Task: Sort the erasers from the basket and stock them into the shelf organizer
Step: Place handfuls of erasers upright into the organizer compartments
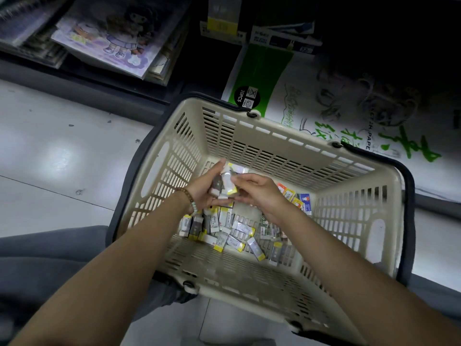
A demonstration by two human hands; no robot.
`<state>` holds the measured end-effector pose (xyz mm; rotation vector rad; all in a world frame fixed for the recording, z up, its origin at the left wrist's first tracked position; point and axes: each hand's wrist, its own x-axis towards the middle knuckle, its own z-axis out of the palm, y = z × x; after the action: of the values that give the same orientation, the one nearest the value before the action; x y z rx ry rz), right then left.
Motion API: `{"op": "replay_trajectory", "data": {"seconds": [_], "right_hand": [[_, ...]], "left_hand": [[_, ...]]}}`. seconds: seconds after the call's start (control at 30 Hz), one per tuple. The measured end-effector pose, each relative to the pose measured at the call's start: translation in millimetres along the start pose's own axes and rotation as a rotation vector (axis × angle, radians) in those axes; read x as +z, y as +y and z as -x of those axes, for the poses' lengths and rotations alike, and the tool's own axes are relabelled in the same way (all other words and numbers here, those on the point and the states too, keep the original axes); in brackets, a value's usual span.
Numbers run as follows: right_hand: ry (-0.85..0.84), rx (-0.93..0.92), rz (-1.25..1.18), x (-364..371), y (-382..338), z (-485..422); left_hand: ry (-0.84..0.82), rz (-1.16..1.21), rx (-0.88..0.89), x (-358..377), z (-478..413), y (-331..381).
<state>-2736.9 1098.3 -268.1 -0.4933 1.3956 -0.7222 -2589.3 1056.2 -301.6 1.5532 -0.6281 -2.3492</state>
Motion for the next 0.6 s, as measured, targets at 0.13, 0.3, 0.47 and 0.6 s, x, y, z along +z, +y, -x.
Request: {"op": "replay_trajectory", "data": {"seconds": [0.13, 0.3, 0.47, 0.6], "right_hand": [[-0.072, 0.036, 0.043, -15, 3, 7], [0.025, 0.168, 0.444, -45, 52, 8], [0.134, 0.234, 0.491, -39, 96, 0], [0.086, 0.238, 0.596, -27, 107, -3]], "left_hand": [[0.039, -0.05, 0.033, -3, 4, -1], [0.123, -0.031, 0.029, -15, 9, -4], [0.13, 0.022, 0.01, -17, 7, -4], [0.154, 0.05, -0.012, -22, 0, -5]]}}
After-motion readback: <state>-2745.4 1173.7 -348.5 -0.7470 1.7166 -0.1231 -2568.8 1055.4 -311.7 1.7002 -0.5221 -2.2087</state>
